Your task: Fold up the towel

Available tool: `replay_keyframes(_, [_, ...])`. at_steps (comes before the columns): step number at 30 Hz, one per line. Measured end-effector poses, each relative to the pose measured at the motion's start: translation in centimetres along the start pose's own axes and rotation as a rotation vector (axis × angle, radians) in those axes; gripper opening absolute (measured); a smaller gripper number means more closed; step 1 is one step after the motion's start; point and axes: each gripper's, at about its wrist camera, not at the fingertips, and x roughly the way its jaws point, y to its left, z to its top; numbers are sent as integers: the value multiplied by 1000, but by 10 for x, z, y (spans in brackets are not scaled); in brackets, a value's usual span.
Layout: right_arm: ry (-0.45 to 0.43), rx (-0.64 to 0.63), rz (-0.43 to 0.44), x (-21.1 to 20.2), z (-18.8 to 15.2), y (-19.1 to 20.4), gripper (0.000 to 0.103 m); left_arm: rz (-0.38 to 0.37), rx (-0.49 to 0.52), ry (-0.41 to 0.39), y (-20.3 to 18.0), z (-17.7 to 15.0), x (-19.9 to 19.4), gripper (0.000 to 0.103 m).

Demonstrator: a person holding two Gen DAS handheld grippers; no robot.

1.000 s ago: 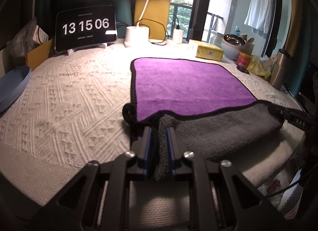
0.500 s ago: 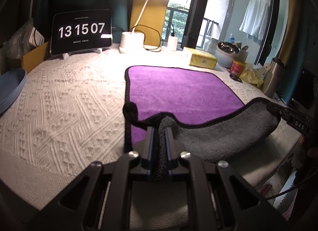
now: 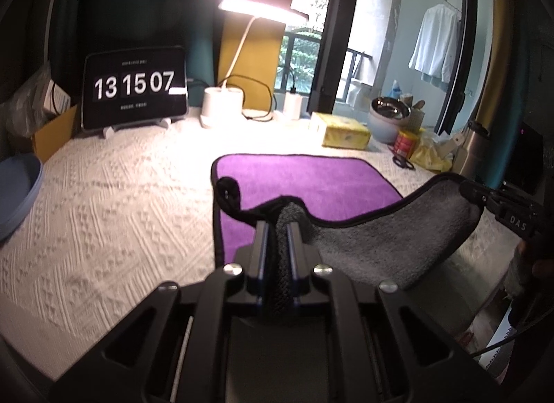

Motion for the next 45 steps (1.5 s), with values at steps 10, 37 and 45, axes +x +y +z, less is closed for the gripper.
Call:
replay_keyframes(10, [-45,-22,5,8,24,-4,6,3,1,-42,5,26,8,11])
replay_keyframes(37, [-54,-39,-18,68,70,-13,6,51,73,-104,12,85,58,11])
replay_keyframes(45, [-26,-30,-17,97,84,-24,6,34,42,-51,28,95,93,11])
